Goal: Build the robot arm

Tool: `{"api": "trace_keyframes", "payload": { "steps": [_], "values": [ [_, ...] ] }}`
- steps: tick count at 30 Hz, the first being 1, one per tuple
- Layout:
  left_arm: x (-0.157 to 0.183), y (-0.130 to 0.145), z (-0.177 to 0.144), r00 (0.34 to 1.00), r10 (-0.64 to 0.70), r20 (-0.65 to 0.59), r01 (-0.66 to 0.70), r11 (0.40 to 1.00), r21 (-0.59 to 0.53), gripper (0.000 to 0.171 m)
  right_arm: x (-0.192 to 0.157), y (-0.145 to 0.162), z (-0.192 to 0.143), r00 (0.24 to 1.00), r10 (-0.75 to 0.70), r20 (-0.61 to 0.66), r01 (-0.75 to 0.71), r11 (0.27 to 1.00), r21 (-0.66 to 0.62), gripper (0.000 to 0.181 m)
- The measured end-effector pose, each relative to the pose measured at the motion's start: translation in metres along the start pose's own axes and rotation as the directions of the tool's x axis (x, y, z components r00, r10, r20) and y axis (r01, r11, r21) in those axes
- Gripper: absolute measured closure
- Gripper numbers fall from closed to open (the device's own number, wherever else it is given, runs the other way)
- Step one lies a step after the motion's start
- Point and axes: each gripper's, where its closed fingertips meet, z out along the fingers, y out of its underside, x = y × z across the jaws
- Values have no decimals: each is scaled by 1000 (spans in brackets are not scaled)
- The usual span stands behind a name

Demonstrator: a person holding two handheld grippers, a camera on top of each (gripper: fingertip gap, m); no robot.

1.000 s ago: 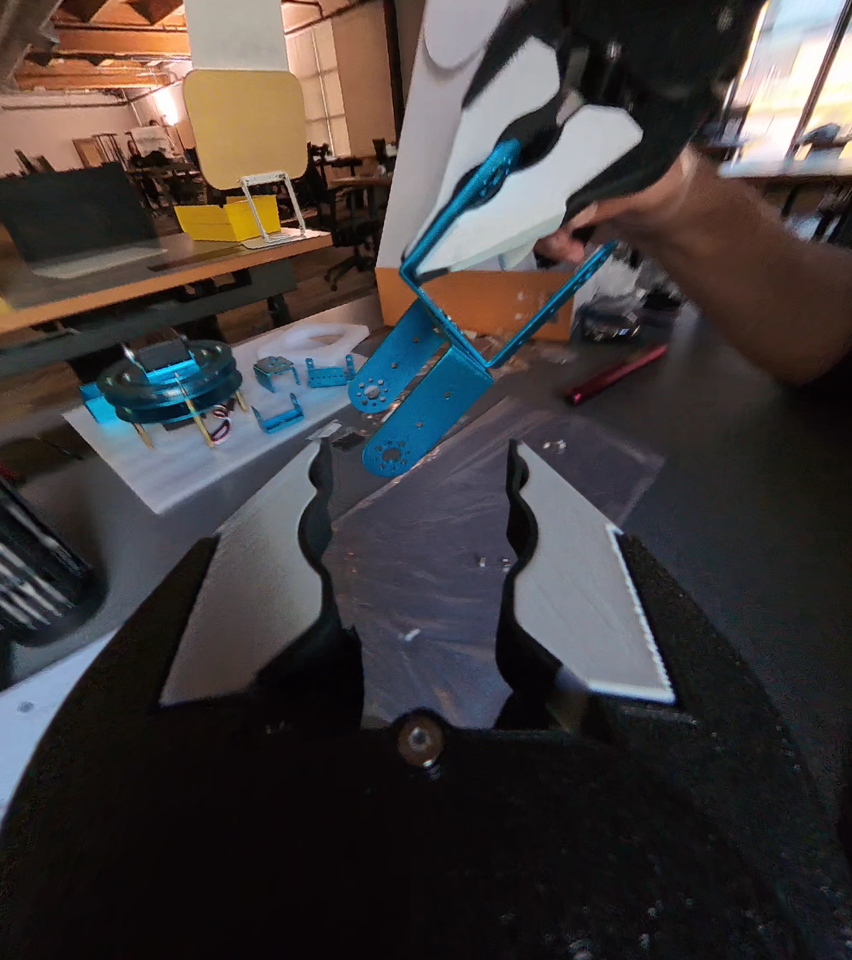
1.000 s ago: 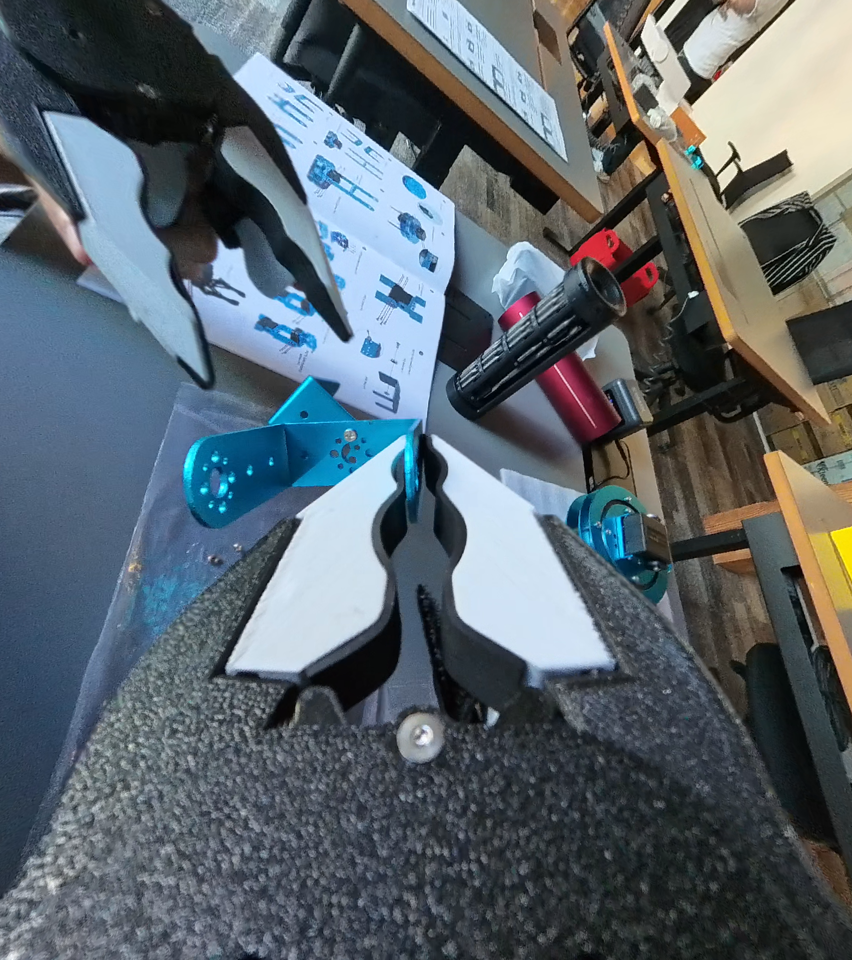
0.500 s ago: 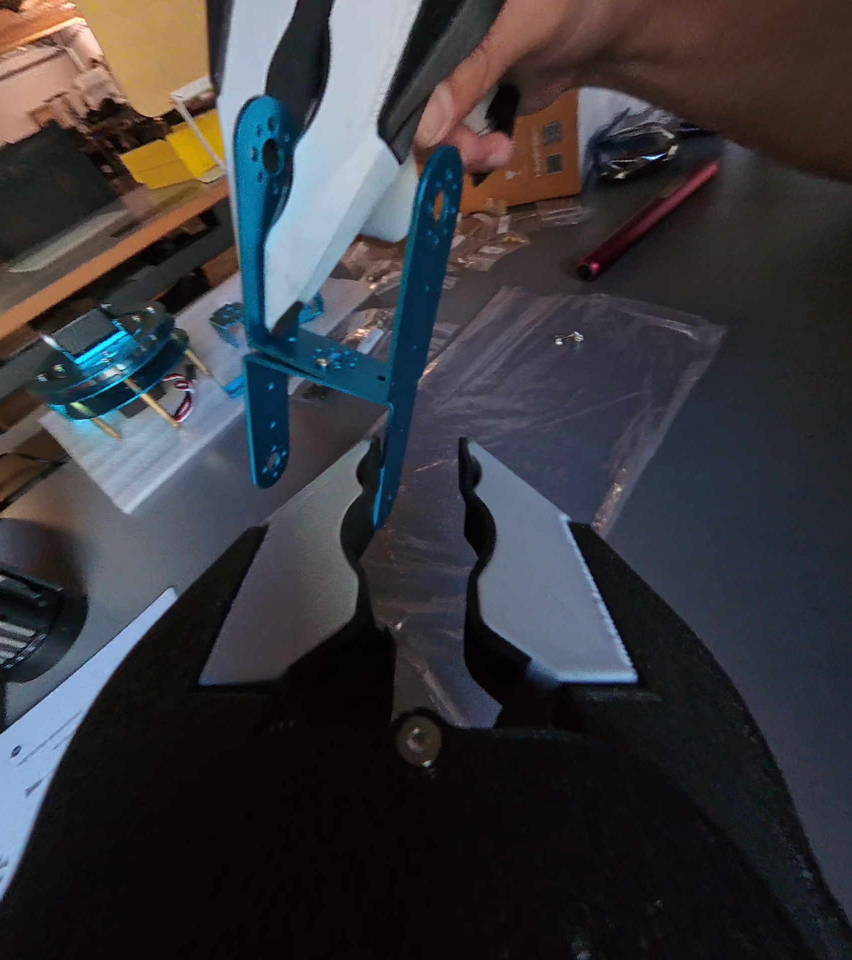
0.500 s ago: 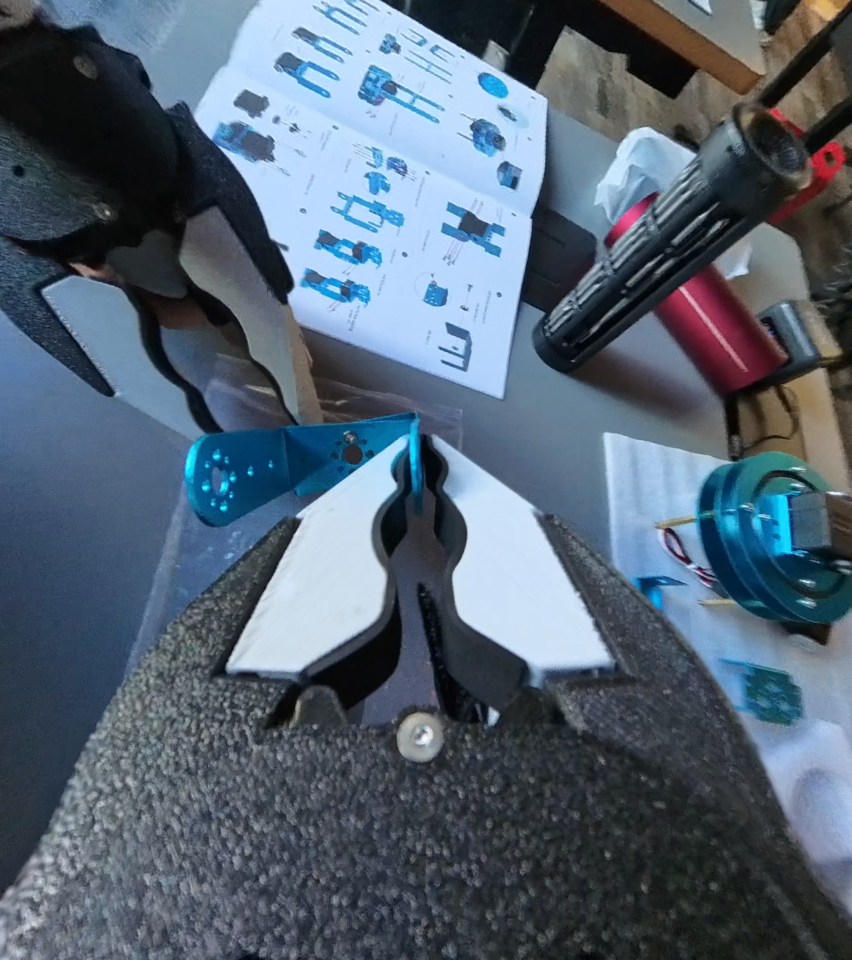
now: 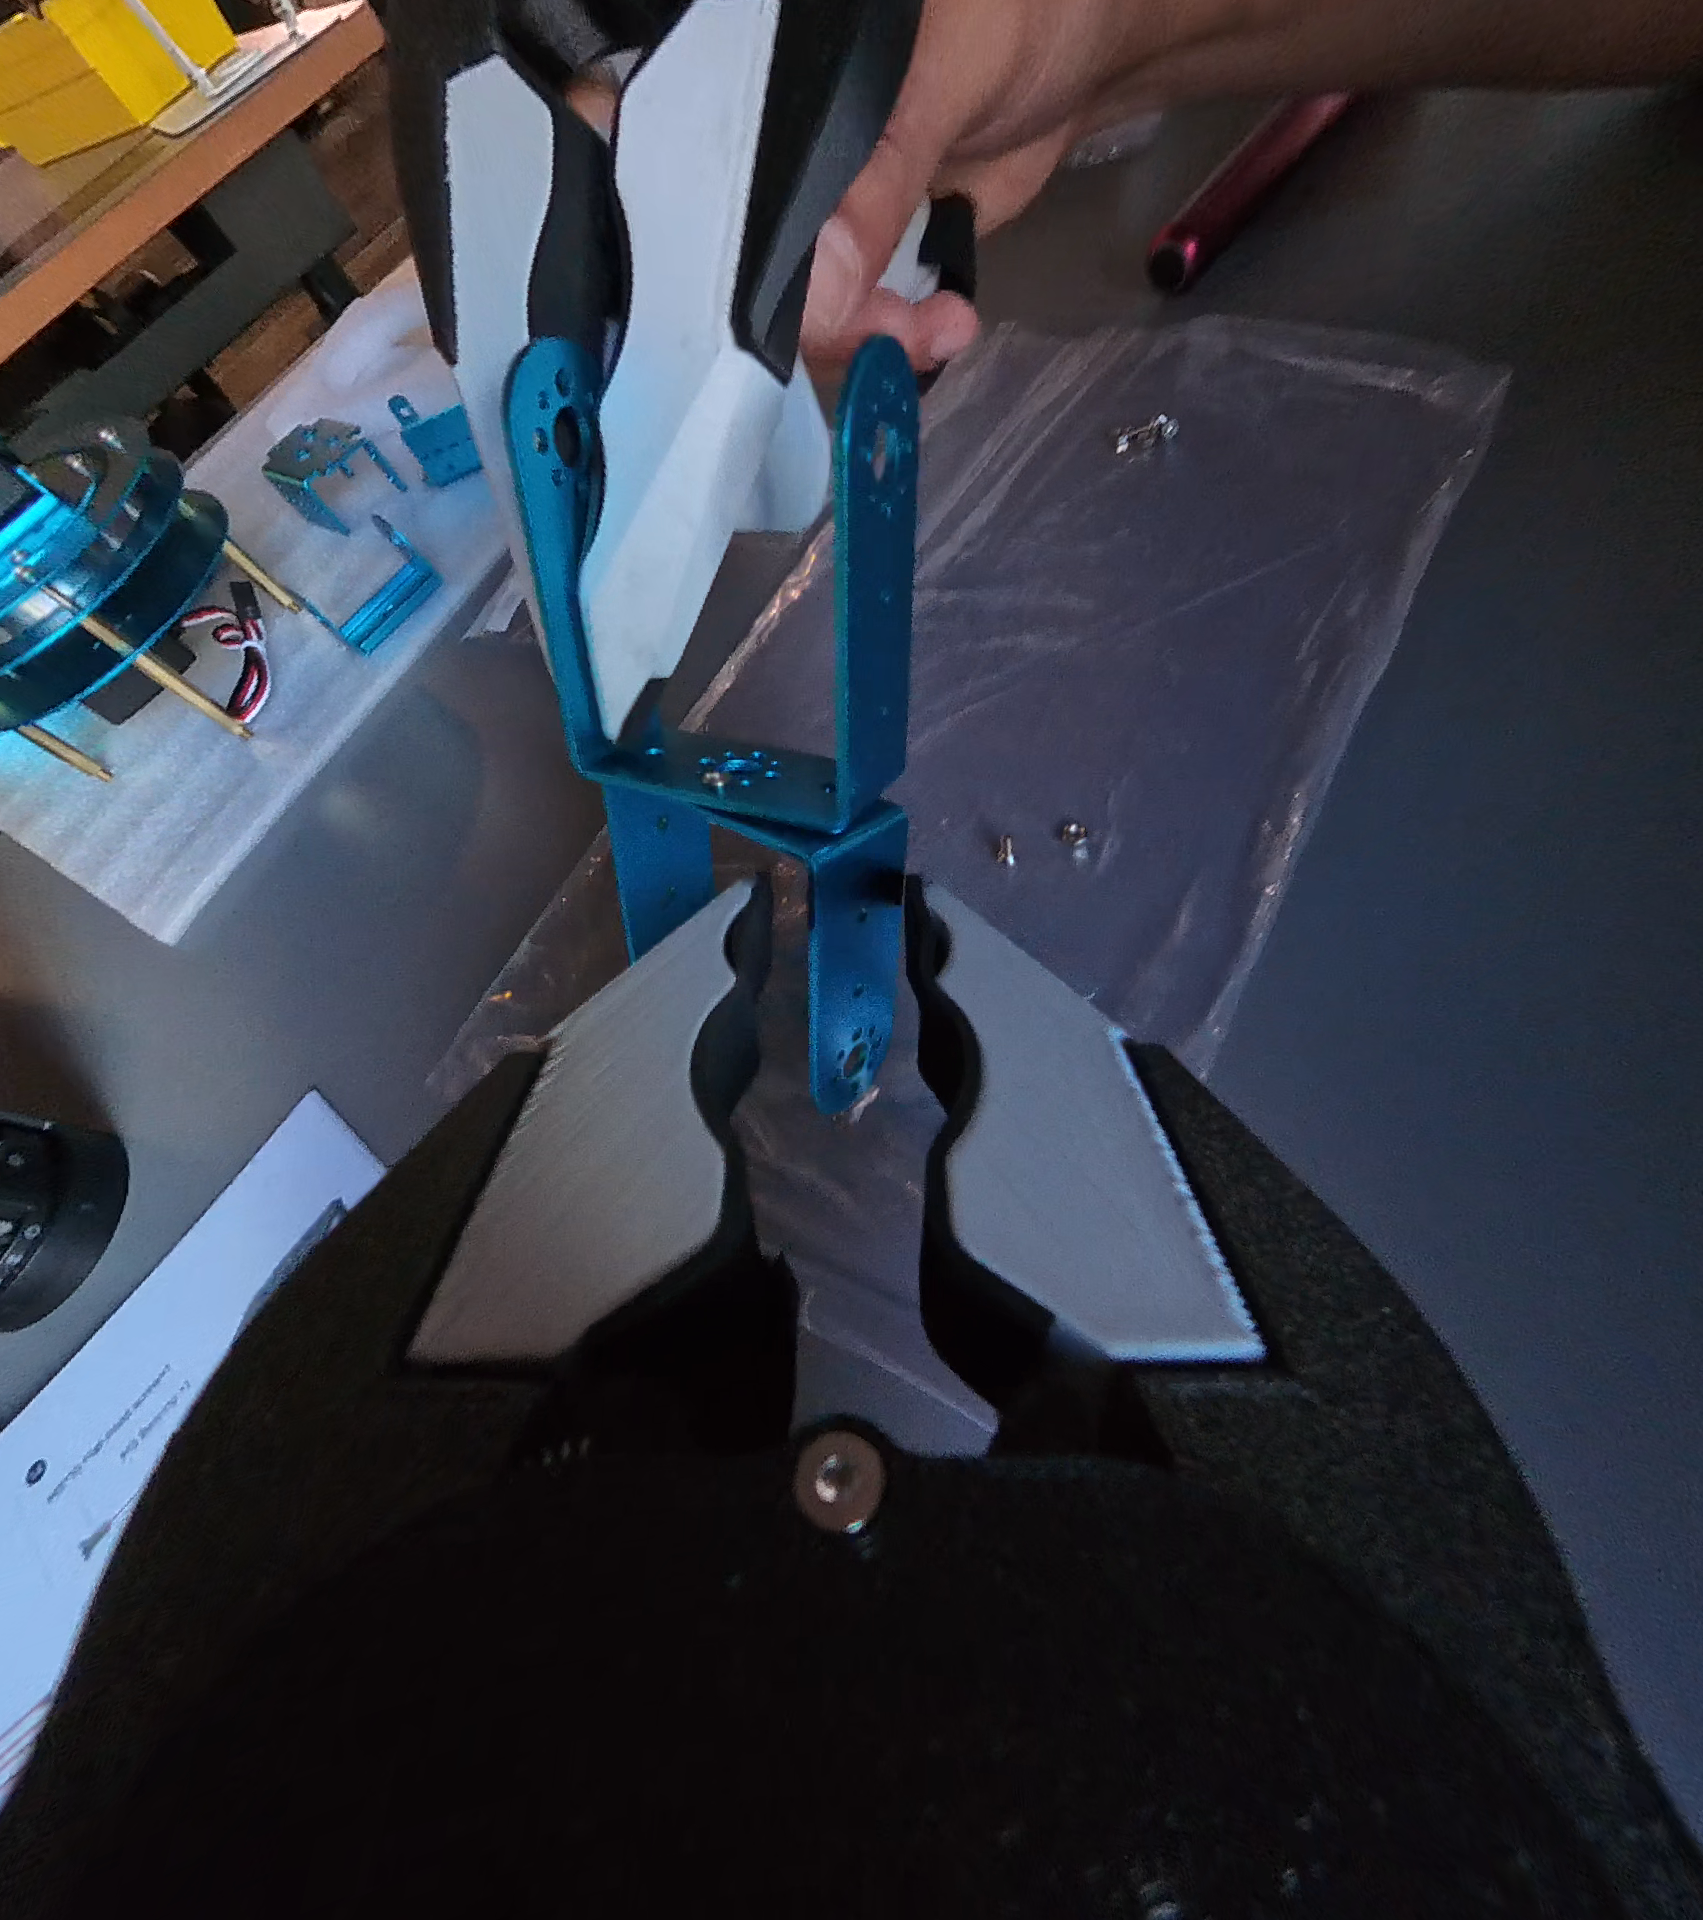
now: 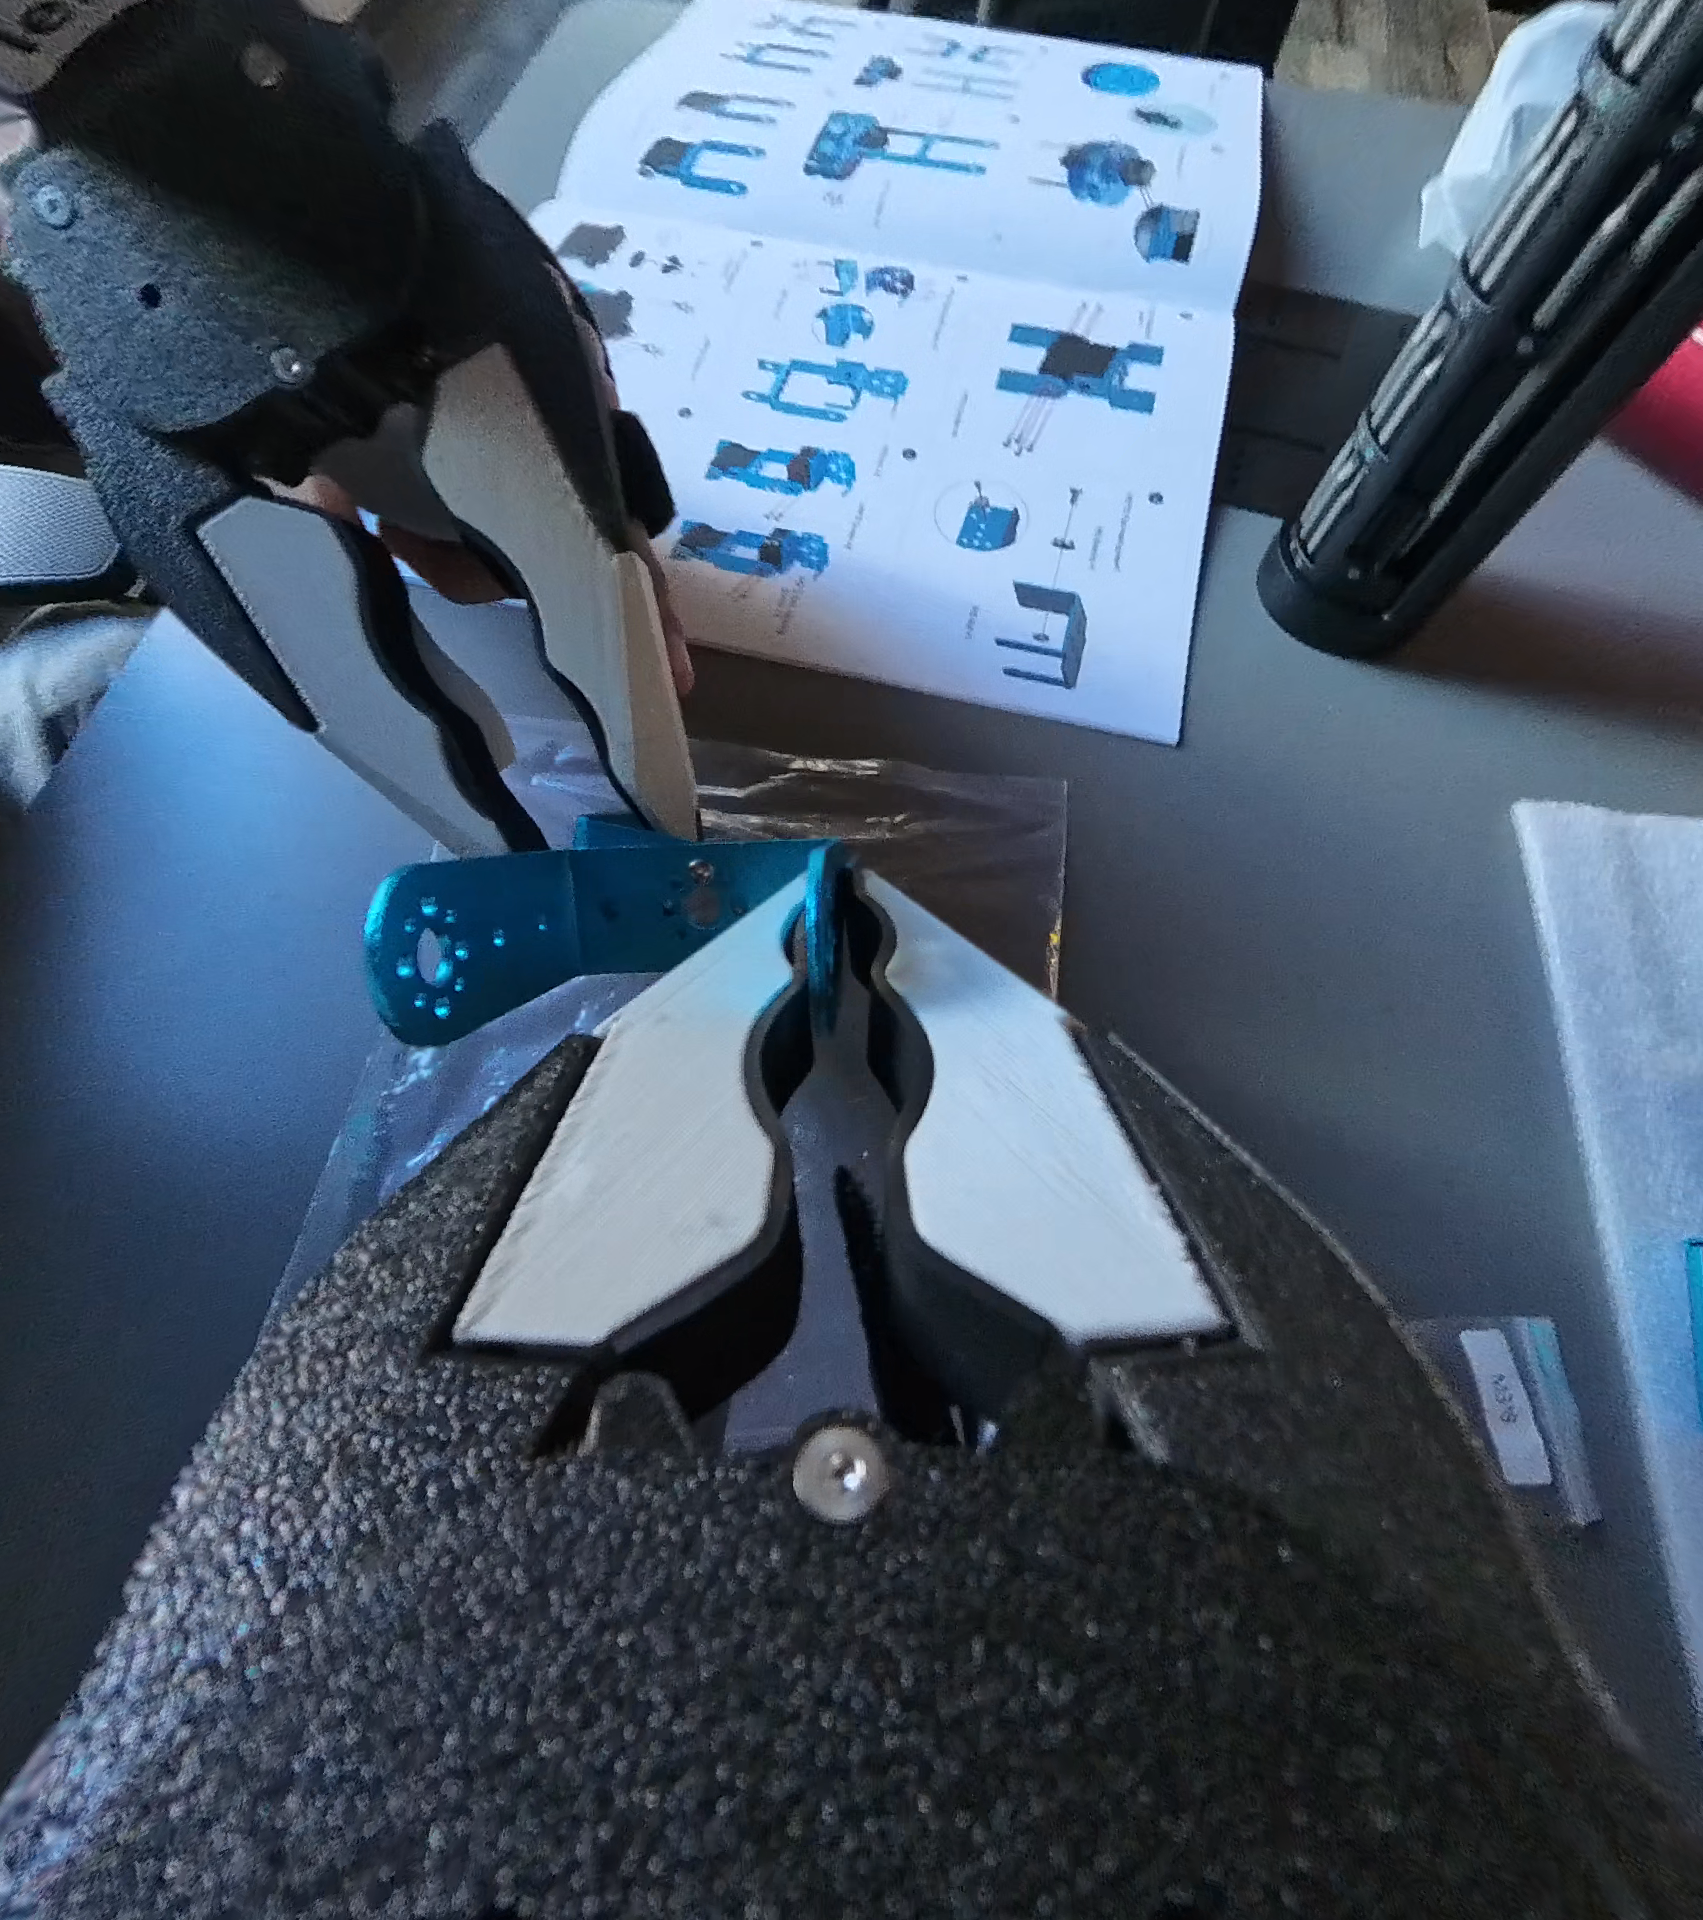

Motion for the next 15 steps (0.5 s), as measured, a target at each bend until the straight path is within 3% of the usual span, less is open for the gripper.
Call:
{"api": "trace_keyframes", "payload": {
  "steps": [4,7,12,15],
  "values": [
    [-4,-3,0,993,57,105,-58,998,1,146,9,5,3,988,149,-38,-150,988,-36,180],
    [-10,-3,2,982,57,182,-50,998,-42,133,12,8,4,965,253,-63,-257,965,-49,180],
    [-15,-2,9,942,95,321,-63,992,-108,125,12,11,6,939,334,-85,-339,940,-47,180],
    [-27,1,7,868,178,464,-97,976,-194,125,11,12,6,930,357,-92,-361,932,-37,180]
  ]
}}
